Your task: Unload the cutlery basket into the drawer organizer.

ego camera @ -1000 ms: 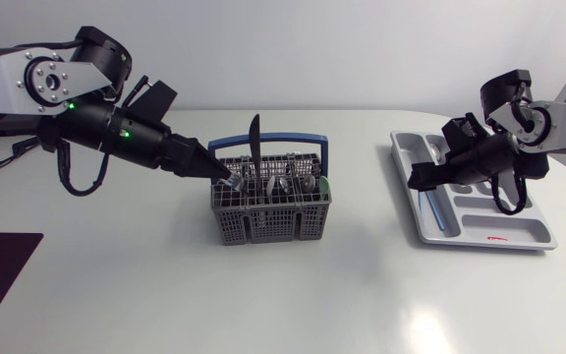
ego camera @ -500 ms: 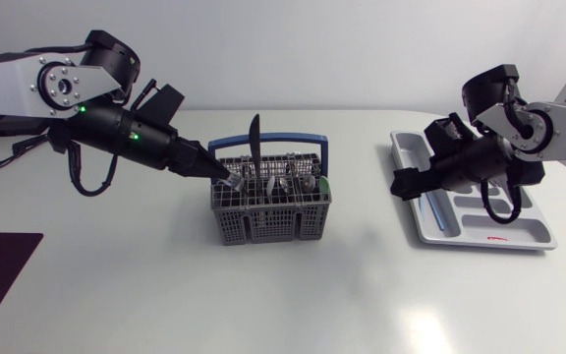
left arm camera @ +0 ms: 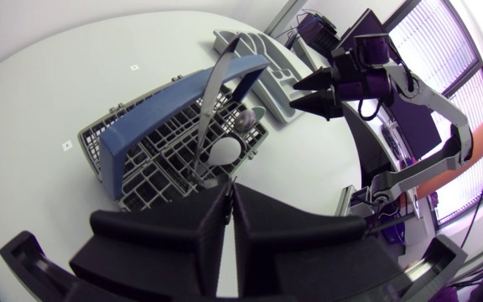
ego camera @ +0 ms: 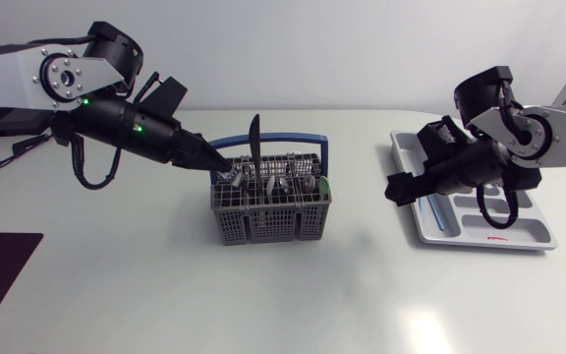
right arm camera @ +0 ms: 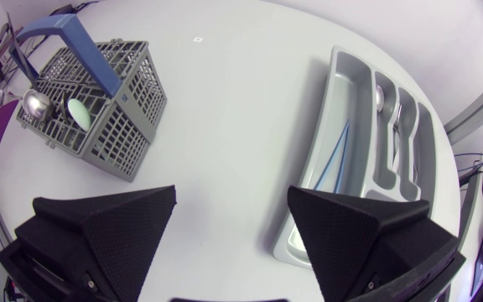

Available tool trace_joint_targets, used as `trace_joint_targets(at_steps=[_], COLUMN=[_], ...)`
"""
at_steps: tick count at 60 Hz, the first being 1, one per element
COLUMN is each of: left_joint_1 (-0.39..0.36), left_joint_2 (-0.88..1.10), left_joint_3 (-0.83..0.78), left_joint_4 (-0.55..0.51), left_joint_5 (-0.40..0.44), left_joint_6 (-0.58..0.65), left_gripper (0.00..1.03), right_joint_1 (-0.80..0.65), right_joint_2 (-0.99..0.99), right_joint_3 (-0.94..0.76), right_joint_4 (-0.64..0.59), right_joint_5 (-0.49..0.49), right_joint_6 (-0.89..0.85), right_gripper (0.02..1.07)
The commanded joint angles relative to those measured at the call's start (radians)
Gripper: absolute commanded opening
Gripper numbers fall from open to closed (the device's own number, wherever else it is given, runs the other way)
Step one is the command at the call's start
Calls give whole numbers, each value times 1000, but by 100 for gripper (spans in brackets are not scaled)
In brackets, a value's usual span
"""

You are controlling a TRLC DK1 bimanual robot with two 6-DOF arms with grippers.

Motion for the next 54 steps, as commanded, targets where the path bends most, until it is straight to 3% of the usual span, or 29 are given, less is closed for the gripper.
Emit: trace_joint_targets(at_steps=[1,21,38,54], left_joint_1=[-1,-1,-1,-60], left_joint_2=[-12,-66,-127,-170], left_joint_3=[54,129,109,172], left_joint_4=[-17,-138,-171,-215], left_joint_5=[-7,-13,-19,-123], left_joint_6=[-21,-21,-99,-185], left_gripper=[9,9,9,10], right_joint_1=[9,32,64,73], right_joint_2=[-16,-20,-16,-14], right_joint_3=[-28,-27,-18,-24], right_joint_4=[-18,-20,-18,-18], right_joint_5=[9,28,41,43], right_joint_6=[23,24,40,38], right_gripper=[98,98,98,98])
